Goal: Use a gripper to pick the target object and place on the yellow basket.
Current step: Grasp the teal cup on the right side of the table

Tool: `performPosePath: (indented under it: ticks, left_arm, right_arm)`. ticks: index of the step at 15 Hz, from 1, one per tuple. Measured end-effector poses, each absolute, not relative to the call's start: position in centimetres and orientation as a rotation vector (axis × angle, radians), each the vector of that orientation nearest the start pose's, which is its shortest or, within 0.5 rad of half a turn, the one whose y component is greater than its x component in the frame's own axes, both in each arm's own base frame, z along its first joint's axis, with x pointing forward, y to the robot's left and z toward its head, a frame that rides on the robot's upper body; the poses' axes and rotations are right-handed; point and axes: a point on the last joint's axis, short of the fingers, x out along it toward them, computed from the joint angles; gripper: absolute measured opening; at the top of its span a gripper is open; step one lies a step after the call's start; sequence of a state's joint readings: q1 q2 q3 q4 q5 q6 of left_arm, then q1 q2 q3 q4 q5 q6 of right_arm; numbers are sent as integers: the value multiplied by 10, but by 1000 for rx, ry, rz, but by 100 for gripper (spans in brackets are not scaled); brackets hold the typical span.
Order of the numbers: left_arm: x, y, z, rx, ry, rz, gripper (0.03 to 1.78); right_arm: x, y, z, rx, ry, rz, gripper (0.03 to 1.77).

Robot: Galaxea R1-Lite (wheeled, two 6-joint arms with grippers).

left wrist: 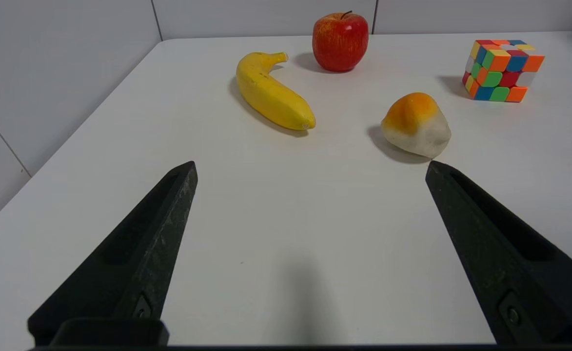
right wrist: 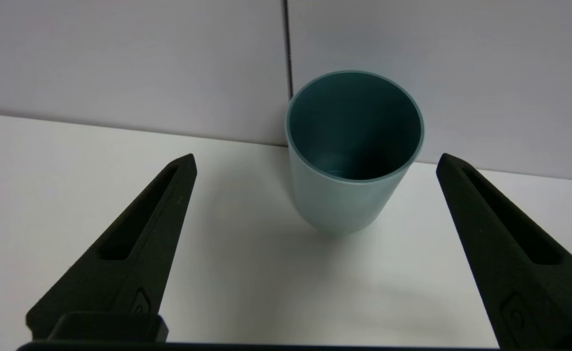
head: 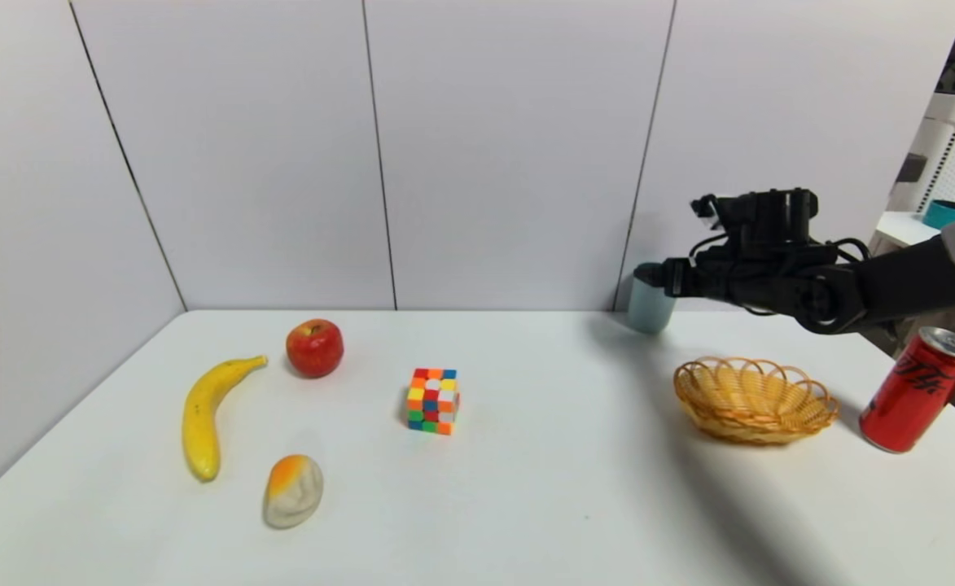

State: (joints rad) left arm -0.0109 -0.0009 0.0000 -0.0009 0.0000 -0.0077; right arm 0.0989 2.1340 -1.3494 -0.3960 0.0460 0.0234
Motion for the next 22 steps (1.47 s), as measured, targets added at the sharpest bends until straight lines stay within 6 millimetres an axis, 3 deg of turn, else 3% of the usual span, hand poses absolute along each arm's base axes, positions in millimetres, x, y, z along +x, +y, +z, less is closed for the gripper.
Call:
performPosePath:
  ticks: [9, 20, 22]
  left_arm:
    - [-23, 0, 76, -7, -1, -11, 169]
    - [-23, 0, 76, -7, -1, -11, 169]
    - [-23, 0, 76, -7, -1, -11, 169]
  right_arm:
    - [455, 40, 92, -4, 393, 128, 170]
    - [474, 39, 81, 2, 358, 129, 170]
    - [475, 39, 79, 4, 359, 129, 135]
